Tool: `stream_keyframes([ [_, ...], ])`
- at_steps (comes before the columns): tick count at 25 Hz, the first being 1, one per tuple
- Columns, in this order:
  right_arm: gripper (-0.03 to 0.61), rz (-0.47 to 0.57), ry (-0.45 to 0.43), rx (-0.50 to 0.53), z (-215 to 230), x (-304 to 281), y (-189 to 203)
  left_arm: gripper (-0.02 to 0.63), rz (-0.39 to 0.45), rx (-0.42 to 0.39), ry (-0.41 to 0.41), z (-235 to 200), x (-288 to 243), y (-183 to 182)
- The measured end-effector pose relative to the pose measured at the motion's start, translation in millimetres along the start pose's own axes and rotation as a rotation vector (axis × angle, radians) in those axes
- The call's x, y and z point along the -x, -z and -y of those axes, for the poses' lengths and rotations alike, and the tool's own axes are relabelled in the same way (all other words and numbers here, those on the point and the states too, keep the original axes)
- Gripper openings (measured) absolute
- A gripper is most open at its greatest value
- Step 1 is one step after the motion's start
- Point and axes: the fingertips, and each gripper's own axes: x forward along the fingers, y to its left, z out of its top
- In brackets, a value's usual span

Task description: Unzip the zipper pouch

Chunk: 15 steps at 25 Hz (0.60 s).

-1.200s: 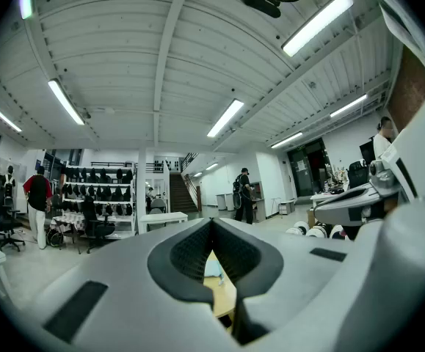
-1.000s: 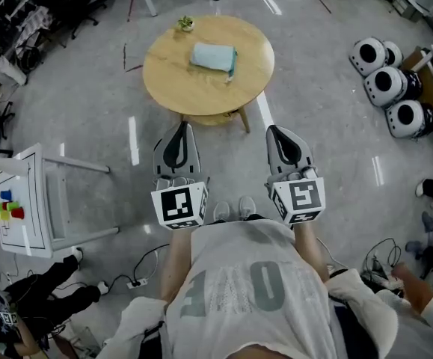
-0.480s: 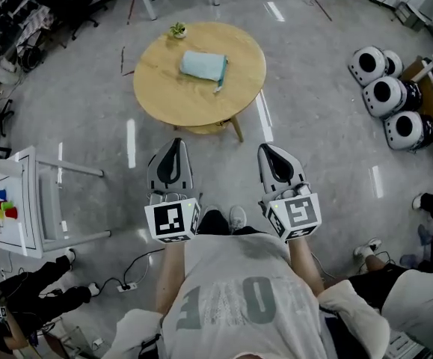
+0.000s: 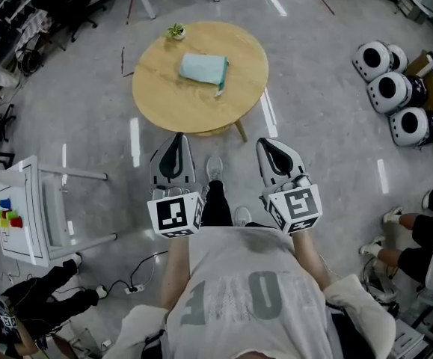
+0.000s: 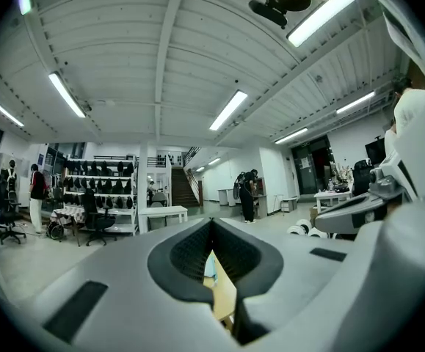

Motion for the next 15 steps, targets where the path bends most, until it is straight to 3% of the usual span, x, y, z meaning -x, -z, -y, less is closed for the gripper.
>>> stream_keyframes([
  [9,0.029,-0.003,0.064,-0.003,37,-94,-18,0.026,0.017,0.027,0.065,-37,-104,2],
  [15,0.029,-0.008,0.115,0.007,55,-190,-40,0.026,0.009,0.05,0.097,-97,-187,7],
])
